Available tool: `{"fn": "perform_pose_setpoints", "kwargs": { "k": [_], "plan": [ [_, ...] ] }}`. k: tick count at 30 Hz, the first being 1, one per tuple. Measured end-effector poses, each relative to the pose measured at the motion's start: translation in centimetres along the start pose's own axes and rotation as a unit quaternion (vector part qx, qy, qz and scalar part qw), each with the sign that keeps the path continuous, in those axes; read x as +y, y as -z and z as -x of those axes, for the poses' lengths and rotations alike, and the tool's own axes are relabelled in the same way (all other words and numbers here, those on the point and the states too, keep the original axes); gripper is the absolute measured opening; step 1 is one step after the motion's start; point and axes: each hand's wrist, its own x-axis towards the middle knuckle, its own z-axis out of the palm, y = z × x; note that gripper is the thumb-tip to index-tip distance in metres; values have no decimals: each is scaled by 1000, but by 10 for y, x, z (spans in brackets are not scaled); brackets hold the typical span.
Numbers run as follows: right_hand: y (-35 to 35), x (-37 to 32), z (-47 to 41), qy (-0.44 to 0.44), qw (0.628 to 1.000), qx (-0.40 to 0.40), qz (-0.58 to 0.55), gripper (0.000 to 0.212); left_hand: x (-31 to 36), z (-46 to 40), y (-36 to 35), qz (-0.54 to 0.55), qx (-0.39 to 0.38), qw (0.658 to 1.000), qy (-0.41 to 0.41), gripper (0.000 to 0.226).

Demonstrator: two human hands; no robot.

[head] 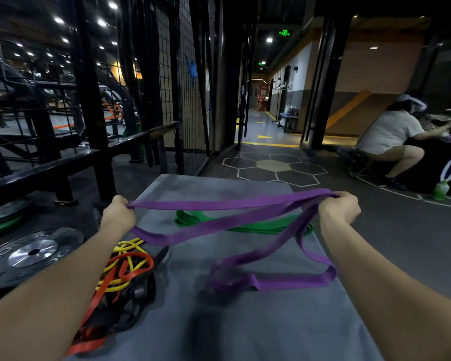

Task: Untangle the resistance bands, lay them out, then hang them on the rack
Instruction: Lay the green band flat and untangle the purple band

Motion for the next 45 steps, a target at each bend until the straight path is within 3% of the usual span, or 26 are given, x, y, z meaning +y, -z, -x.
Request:
{"fn": "perform_pose_setpoints", "kwargs": {
  "k": [3, 4, 5, 7, 11, 13, 18, 23, 26, 30, 41, 45],
  "plan": [
    [-6, 0, 7, 38, 999, -12, 26, 31, 10, 8, -9, 213, -96, 969, 83, 15],
    [-8, 0, 11, 53, 998, -19, 32, 30, 14, 12, -12, 251, -127, 955, 93, 5],
    [-10, 0, 14, 68, 997, -25, 38, 29, 18, 14, -16, 254, -157, 950, 93, 11],
    [-12, -2, 18, 94, 993, -39, 51, 27, 20, 14, -24, 219, -215, 949, 74, 29],
    [-13, -10, 22, 159, 982, -60, 78, 32, 17, 8, -23, -38, -306, 951, -22, 76],
    [-13, -15, 26, 201, 973, -79, 87, 35, 35, 14, -20, -44, -303, 949, -71, 71],
    [-15, -44, 40, 296, 945, -110, 87, 35, 114, 36, -11, 144, -274, 933, -186, 26],
    [-16, -89, 47, 411, 899, -134, 78, 37, 200, 68, 6, 250, -285, 884, -273, 46],
    [-16, -119, 56, 471, 868, -141, 68, 37, 229, 76, 16, 254, -293, 873, -296, 61],
    [-13, -156, 63, 539, 829, -135, 58, 37, 249, 78, 33, 233, -251, 873, -348, 35],
    [-18, -202, 57, 580, 805, -103, 69, 27, 267, 62, 75, 148, -230, 886, -374, 21],
    [-24, -207, 59, 603, 787, -90, 96, 30, 264, 60, 81, 175, -273, 875, -359, 10]
  ]
}}
